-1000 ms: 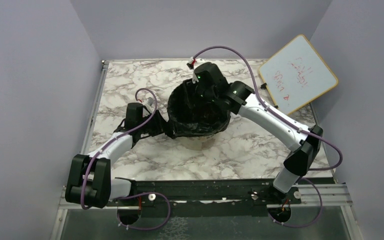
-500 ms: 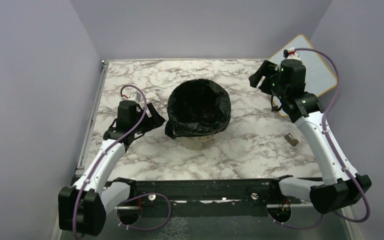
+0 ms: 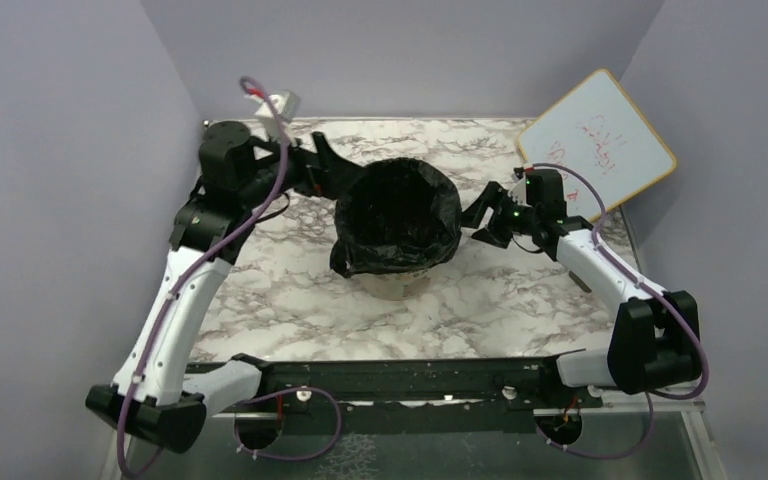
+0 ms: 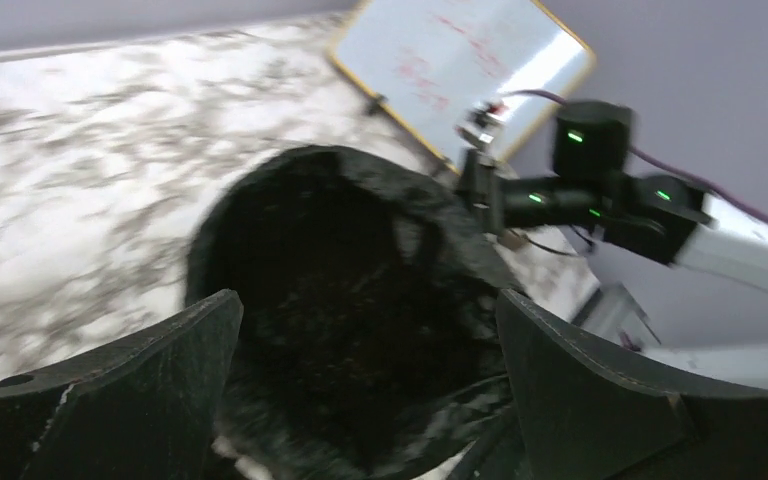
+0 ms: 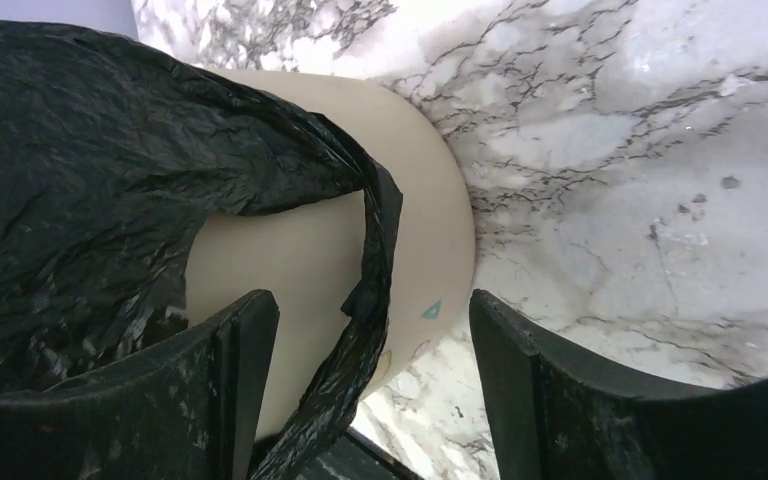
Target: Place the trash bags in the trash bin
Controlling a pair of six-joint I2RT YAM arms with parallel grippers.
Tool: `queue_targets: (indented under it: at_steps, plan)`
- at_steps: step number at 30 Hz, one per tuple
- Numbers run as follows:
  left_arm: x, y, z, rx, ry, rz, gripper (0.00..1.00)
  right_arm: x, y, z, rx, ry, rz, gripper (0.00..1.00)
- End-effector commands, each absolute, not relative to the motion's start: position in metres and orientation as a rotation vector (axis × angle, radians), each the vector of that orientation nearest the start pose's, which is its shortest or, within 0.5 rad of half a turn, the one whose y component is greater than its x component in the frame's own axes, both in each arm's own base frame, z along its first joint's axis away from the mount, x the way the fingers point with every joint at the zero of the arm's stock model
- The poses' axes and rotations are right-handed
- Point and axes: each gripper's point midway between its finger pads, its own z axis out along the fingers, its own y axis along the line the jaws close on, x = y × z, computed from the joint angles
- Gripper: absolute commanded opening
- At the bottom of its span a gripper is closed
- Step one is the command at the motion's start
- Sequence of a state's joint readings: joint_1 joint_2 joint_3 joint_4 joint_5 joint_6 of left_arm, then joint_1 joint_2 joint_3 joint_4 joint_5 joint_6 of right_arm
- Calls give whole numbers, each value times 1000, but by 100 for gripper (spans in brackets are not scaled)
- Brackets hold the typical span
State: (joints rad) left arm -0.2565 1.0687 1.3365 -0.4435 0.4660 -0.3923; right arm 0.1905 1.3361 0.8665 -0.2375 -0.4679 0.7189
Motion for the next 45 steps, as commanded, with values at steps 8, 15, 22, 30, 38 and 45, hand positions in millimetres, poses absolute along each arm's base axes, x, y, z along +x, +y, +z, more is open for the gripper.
queue_targets:
  at_steps: [8,15,22,30,38,45]
  plan:
    - [280,-296,297,683,2157,-771,86,311,188,136,284,2408,1173,76]
    - [288,-300,233,767,2301,-535,82,312,187,136,289,2406,1167,76]
    - [292,-301,180,792,2376,-460,82,312,186,140,278,2399,1161,76]
    - [289,-302,120,846,2459,-428,80,307,185,133,281,2422,1158,76]
    - [277,-298,87,910,2499,-441,77,305,186,126,290,2435,1161,76]
    - [269,-298,52,967,2593,-435,78,305,194,131,280,2410,1247,76]
